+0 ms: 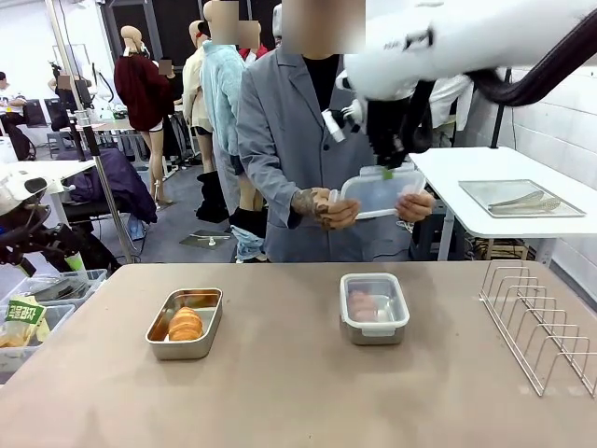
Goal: Place the bread in airtight containers.
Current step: Release when the human grabs the Airtight Container lid.
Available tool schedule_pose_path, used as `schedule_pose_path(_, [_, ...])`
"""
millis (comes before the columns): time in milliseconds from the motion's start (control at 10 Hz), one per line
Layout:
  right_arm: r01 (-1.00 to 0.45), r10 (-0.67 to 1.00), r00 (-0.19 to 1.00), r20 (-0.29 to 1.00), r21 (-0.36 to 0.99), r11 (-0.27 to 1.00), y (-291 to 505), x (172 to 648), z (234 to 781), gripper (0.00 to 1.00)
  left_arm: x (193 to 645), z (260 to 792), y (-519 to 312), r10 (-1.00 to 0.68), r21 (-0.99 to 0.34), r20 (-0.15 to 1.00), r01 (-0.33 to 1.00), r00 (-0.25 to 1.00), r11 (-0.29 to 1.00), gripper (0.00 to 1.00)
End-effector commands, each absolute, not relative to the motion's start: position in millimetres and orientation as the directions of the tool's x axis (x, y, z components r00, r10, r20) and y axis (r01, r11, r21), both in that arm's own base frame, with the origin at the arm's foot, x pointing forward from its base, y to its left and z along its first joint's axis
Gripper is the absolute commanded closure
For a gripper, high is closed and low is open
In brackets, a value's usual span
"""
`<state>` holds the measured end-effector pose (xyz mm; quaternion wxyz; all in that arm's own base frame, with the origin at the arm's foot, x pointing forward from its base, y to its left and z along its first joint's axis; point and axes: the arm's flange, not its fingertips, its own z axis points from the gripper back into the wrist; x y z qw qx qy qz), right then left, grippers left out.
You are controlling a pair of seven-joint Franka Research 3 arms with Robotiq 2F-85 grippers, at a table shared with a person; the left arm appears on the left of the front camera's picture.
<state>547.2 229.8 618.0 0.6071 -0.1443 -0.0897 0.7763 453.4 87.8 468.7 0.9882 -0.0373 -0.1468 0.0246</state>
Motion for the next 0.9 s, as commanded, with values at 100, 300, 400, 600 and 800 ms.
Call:
schedule_pose_path(100, [-0.959,0.964,-0.258,-0.068,-0.101,-0.264,117,511,640,0.02,453,470,88,0.078,-0.086,0.289,-0.056,0.954,0.995,0.00])
schedule_pose_path(300, [-0.968,0.968,-0.248,0.020,0.031,-0.249,48,506,622,0.00,453,470,88,0.078,-0.086,0.289,-0.056,0.954,0.995,0.00])
schedule_pose_path(400, [-0.976,0.975,-0.208,0.073,0.042,-0.212,22,507,611,0.00,453,470,88,0.078,-0.086,0.289,-0.056,0.954,0.995,0.00])
schedule_pose_path(600, [-0.978,0.976,-0.178,0.126,0.091,-0.190,-15,509,591,0.00,453,470,88,0.078,-0.086,0.289,-0.056,0.954,0.995,0.00])
schedule_pose_path(800, [-0.974,0.974,-0.182,0.134,0.110,-0.197,-23,519,573,0.00,453,470,88,0.078,-0.086,0.289,-0.056,0.954,0.995,0.00])
